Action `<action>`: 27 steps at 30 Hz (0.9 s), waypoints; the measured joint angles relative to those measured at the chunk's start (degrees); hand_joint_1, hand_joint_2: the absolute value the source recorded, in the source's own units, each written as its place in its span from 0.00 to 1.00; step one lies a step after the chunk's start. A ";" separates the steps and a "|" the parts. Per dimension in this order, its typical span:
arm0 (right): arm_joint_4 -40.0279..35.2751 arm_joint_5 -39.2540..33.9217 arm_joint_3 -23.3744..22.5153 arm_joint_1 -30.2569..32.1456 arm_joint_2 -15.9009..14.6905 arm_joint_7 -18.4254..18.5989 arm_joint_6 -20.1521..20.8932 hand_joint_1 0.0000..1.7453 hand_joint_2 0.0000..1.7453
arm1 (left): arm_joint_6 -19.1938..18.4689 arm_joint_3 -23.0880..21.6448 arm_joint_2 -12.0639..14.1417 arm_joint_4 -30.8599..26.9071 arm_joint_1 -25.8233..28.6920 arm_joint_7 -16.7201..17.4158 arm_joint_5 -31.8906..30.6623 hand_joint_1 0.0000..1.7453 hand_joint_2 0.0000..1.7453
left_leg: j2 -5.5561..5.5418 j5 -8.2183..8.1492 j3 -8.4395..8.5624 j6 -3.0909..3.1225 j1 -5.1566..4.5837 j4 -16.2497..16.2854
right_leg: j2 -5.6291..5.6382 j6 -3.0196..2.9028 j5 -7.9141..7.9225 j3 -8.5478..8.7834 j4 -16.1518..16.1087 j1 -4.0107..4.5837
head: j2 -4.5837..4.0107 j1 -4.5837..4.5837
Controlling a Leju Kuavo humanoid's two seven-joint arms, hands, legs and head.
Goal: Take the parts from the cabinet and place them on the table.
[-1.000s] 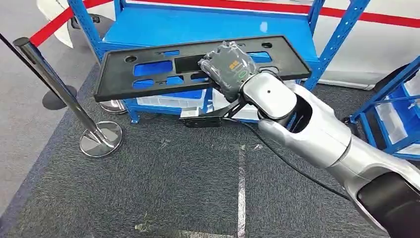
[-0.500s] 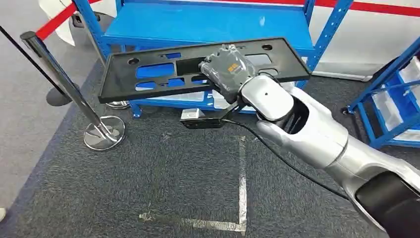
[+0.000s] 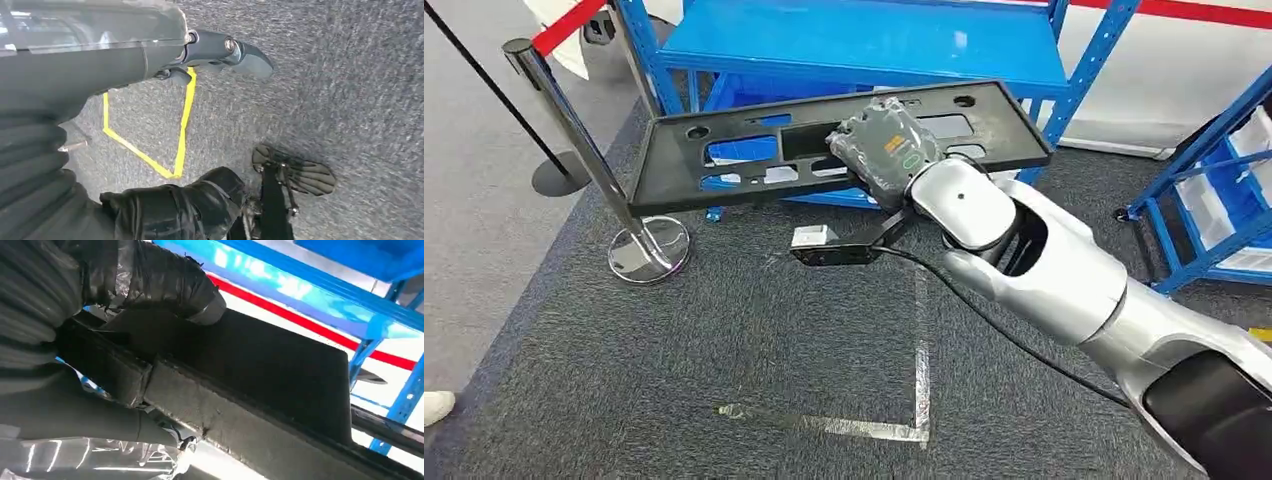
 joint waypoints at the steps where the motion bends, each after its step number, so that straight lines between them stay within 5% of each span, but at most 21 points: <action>1: 0.00 0.02 -0.02 0.02 0.00 0.02 0.00 0.92 1.00 | 0.02 0.00 -0.02 0.00 0.10 0.00 0.00 0.00 1.00 | -0.06 0.97 0.06 -0.31 0.39 -0.85 | 0.12 0.51 1.21 -0.52 0.71 0.21 | 0.00 0.11; 3: 0.11 0.13 -0.02 -0.13 -0.07 0.09 0.04 0.92 1.00 | 0.02 0.00 0.02 0.00 0.13 0.00 0.00 0.00 1.00 | -0.04 2.82 0.02 -0.90 0.63 -2.09 | 0.06 0.09 3.06 -1.16 -0.44 0.53 | 0.00 0.48; 4: 0.17 0.15 0.00 -0.05 -0.04 0.06 0.06 0.92 1.00 | 0.13 0.00 0.18 0.15 0.34 0.00 0.00 0.00 1.00 | -0.08 2.63 -0.42 -1.19 0.43 -2.63 | -0.31 -0.03 4.21 -1.06 -2.12 -0.41 | 0.00 0.61; 5: 0.20 0.13 0.09 0.02 0.00 -0.02 0.09 0.92 1.00 | 0.02 -0.02 -0.02 0.13 0.36 -0.02 0.00 0.00 1.00 | -0.05 -0.06 -1.03 -1.66 0.43 -1.73 | -0.37 0.00 5.32 -1.79 -2.67 -0.39 | 0.00 0.50; 7: 0.20 0.13 0.09 -0.04 0.00 -0.07 0.09 0.92 1.00 | 0.22 -0.04 -0.02 0.13 0.34 0.00 0.11 0.00 1.00 | 0.04 -7.62 -2.38 -2.24 0.76 5.22 | -0.40 -0.30 6.67 -3.52 -2.89 -0.68 | 0.00 0.22; 8: 0.22 0.15 0.09 -0.03 -0.02 -0.07 0.09 0.92 1.00 | 0.28 -0.04 0.00 0.13 0.31 -0.02 0.17 0.00 1.00 | 0.05 -9.83 -2.81 -2.55 0.91 9.02 | -0.43 -0.23 7.30 -4.30 -2.84 -0.76 | 0.00 0.22; 9: 0.28 0.15 0.09 -0.02 -0.02 -0.07 0.11 0.92 1.00 | 0.31 -0.04 0.00 0.15 0.35 -0.02 0.26 0.00 1.00 | 0.06 -9.98 -3.12 -2.86 1.04 12.53 | -0.45 -0.10 7.93 -5.17 -2.73 -0.88 | 0.00 0.17; 11: 0.39 0.15 0.15 0.09 0.00 -0.07 0.11 0.92 1.00 | 0.31 -0.04 0.00 0.15 0.34 -0.02 0.35 0.00 1.00 | 0.05 -4.78 -2.15 -3.50 1.36 15.24 | -0.48 0.36 9.11 -7.20 -2.20 -1.24 | 0.00 0.18; 12: 0.54 0.15 0.20 0.17 -0.02 -0.07 0.11 0.92 1.00 | 0.31 -0.04 0.00 0.15 0.30 0.00 0.35 0.00 1.00 | 0.06 -2.07 -0.17 -3.81 1.59 13.51 | -0.52 0.66 9.66 -8.45 -1.71 -1.47 | 0.00 0.15; 13: 0.63 0.15 0.20 0.19 -0.02 -0.09 0.11 0.92 1.00 | 0.31 -0.04 0.00 0.15 0.25 0.00 0.35 0.00 1.00 | 0.07 -1.50 2.84 -4.09 1.83 10.04 | -0.51 1.08 10.07 -9.62 -1.05 -1.65 | 0.00 0.15; 14: 0.68 0.15 0.20 0.15 -0.02 -0.07 0.09 0.92 1.00 | 0.28 -0.04 0.00 0.15 0.08 0.00 0.33 0.00 1.00 | 0.06 -4.82 6.05 -4.42 1.99 5.45 | -0.49 1.49 10.40 -10.39 -0.27 -1.71 | 0.00 0.09; 15: 0.70 0.15 0.17 0.10 -0.06 -0.05 0.06 0.92 1.00 | 0.28 -0.04 0.02 0.15 -0.01 0.00 0.33 0.00 1.00 | -0.07 -7.60 9.65 -4.39 1.47 0.91 | -0.45 1.69 10.50 -11.07 0.39 -1.48 | 0.00 0.13; 16: 0.72 0.17 0.17 0.09 -0.09 -0.02 0.04 0.92 1.00 | 0.31 -0.04 0.09 0.15 -0.14 0.02 0.31 0.00 1.00 | -0.11 -9.10 9.95 -2.99 1.37 -0.60 | -0.58 2.09 10.82 -11.31 0.79 -1.29 | 0.00 0.28; 19: 0.85 0.20 0.17 0.05 -0.13 -0.02 0.06 0.92 1.00 | 0.33 -0.04 0.07 0.15 -0.05 0.02 0.31 0.00 1.00 | 0.05 -8.06 9.09 -1.40 1.39 -0.59 | -0.53 3.04 11.82 -11.57 0.74 -1.44 | 0.00 0.72; 21: 0.98 0.20 0.17 0.13 -0.20 -0.04 0.11 0.92 1.00 | 0.33 -0.04 0.07 0.15 0.00 0.13 0.26 0.00 1.00 | 0.25 -7.21 8.51 -0.56 1.47 -0.60 | -0.23 3.50 7.61 -13.04 4.62 -1.71 | 0.00 1.07; 24: 1.07 0.35 0.17 0.33 -0.22 -0.11 0.13 0.92 1.00 | 0.37 -0.04 0.09 0.15 0.00 0.28 0.17 0.00 1.00 | 0.31 -5.88 6.75 -0.03 1.29 -0.52 | -0.14 3.93 0.35 -17.18 17.43 -1.75 | 0.00 1.05; 25: 1.14 0.44 0.17 0.56 -0.24 -0.09 0.15 0.92 1.00 | 0.37 -0.04 0.09 0.15 0.04 0.35 0.15 0.00 1.00 | 0.27 -5.49 6.23 -0.05 1.23 -0.50 | -0.12 3.89 0.07 -16.93 18.52 -1.74 | 0.00 1.07; 27: 1.29 0.66 0.20 0.90 -0.26 -0.09 0.19 0.92 1.00 | 0.37 -0.04 0.09 0.15 0.21 0.44 0.13 0.00 1.00 | 0.15 -4.91 5.46 -0.28 1.15 -0.48 | -0.09 3.55 2.15 -12.78 13.56 -1.69 | 0.00 1.07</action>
